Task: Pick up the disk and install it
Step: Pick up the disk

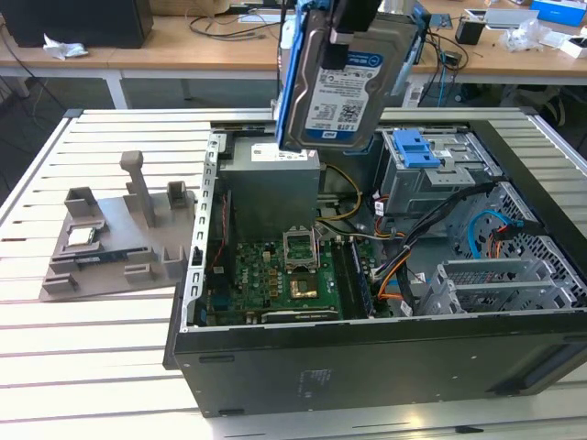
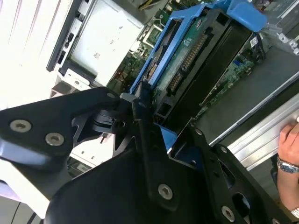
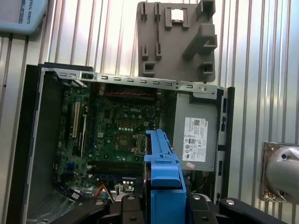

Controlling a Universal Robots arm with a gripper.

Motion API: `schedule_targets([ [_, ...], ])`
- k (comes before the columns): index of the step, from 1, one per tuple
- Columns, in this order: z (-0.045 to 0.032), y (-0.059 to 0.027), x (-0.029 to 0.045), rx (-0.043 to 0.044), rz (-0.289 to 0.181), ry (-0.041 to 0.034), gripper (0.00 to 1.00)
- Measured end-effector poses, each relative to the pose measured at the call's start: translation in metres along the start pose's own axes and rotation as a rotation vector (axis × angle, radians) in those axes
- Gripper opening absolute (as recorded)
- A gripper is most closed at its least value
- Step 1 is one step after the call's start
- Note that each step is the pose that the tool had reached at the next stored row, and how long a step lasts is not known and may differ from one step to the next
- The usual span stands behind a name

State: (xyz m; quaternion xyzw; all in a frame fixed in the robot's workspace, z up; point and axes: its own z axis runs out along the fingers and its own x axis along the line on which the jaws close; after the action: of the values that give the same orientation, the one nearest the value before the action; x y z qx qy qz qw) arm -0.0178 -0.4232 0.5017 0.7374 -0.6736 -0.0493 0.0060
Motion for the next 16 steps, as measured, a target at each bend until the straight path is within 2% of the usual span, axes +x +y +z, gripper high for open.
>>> schedule_targets([
  [4,-0.0010,-0.0231,0.0022,-0.0027,0.000,-0.0002,0.37],
  [6,-0.0014,-0.0373,0.0038,-0.0041,0.000,-0.0005,0.37],
  [9,-0.0019,-0.0522,0.0058,-0.0054,0.000,-0.0006,0.37],
  [12,-0.0020,-0.0562,0.0103,-0.0056,0.000,-0.0006,0.37],
  [16,-0.0022,-0.0578,0.0227,-0.0055,0.000,-0.0006,0.37],
])
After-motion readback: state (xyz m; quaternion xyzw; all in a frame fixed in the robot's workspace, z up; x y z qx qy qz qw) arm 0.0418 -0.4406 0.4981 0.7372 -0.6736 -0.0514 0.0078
